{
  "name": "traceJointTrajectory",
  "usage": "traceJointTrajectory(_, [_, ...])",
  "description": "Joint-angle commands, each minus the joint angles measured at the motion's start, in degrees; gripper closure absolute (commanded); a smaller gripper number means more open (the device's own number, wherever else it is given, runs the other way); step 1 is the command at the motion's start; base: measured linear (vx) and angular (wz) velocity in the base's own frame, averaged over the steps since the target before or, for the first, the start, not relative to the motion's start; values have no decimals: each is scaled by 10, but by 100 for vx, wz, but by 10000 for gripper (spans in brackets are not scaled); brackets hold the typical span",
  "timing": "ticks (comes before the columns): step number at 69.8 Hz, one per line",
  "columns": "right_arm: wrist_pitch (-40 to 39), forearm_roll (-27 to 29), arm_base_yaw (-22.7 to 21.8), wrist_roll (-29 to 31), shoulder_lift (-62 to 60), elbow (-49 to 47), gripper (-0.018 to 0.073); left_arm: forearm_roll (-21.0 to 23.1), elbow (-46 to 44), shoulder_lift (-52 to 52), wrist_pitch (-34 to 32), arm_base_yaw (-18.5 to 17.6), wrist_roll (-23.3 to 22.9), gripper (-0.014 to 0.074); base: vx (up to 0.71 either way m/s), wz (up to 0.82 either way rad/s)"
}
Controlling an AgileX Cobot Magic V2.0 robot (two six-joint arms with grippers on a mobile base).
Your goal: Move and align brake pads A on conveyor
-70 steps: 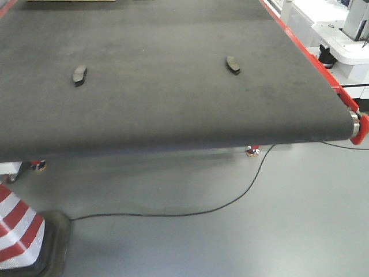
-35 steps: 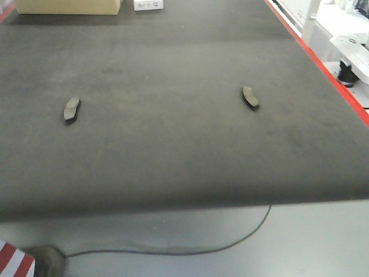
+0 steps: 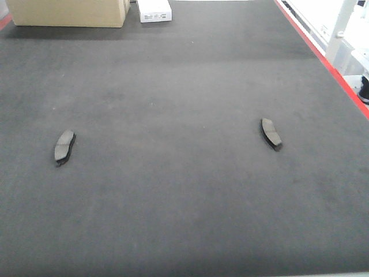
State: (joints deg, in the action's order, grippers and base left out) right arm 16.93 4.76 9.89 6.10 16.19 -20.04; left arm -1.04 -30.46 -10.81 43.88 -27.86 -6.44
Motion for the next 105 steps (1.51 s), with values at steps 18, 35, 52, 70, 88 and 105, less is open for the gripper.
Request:
traceJointTrajectory(18, [-57,0,1,6,5,-18,561,1,-13,-8,-55,-3,-1,603,24,5])
traceJointTrajectory(35, [-57,0,1,6,5,-18,561,1,-13,-8,-55,-3,-1,603,19,5])
traceJointTrajectory(52, [-57,0,1,6,5,-18,561,1,-13,-8,-55,-3,-1,603,12,4])
traceJointTrajectory(70, [-57,0,1,6,5,-18,561,1,-13,-8,-55,-3,-1,603,6,2])
traceJointTrajectory(88, [-57,0,1,6,5,-18,561,1,-13,-8,-55,-3,-1,603,1,0])
traceJointTrajectory(105, [-57,0,1,6,5,-18,561,1,-13,-8,-55,-3,-1,603,0,0])
